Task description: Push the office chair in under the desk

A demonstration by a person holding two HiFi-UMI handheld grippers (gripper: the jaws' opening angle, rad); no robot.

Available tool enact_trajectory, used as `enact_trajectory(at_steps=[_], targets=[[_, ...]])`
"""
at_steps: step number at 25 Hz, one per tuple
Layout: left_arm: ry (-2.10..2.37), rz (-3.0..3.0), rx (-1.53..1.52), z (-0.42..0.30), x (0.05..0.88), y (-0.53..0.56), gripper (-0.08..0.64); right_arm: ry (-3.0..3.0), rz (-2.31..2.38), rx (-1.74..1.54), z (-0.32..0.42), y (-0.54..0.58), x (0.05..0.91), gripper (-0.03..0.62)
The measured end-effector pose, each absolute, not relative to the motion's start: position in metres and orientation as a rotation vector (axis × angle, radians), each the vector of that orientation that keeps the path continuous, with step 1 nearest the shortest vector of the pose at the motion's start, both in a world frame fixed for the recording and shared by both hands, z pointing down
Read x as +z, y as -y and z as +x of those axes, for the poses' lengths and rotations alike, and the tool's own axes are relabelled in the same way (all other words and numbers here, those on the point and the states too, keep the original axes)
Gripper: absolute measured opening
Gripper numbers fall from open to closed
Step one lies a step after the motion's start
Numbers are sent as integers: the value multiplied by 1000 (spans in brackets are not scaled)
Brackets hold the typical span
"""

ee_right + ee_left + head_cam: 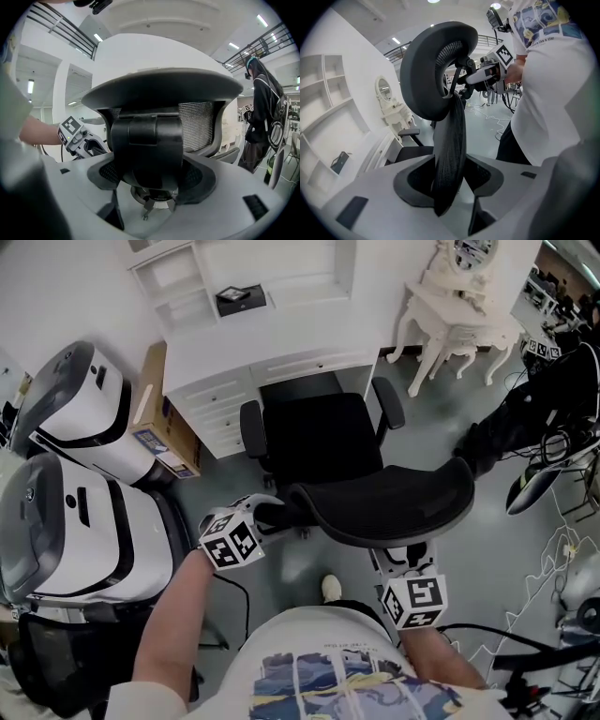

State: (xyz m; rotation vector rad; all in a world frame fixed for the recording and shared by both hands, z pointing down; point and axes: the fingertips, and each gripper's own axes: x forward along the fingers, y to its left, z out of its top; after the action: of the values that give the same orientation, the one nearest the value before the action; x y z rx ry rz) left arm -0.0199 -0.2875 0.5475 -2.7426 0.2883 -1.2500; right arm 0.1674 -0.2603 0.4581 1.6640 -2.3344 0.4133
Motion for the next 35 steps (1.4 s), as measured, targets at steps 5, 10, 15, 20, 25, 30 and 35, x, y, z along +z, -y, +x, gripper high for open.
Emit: enact_trajectory(at_steps=[5,10,15,20,25,30,35], targets=[[-327,-2726,-1275,-22,551,309,192,2344,1652,403,166,282,459,331],[-366,-2711,-1303,-19,553,332,193,2352,1633,398,168,305,459,331],[-410,-2692,-1333,-18,554,355,196,2362,1611,394,168,327,459,331],[-439,-2671,-1366,-17,555,374,196,2371,1598,388,170,346,459,331],[-457,-2659,-1392,-16,556,388,196,2384,1585,380,170,361,458,331],[-483,-2647,-1413,-16,558,401,196,2396,1566,376,171,374,459,333],[-504,-2636,-1430,-16,559,409,196,2410,1543,369,171,382,459,333]])
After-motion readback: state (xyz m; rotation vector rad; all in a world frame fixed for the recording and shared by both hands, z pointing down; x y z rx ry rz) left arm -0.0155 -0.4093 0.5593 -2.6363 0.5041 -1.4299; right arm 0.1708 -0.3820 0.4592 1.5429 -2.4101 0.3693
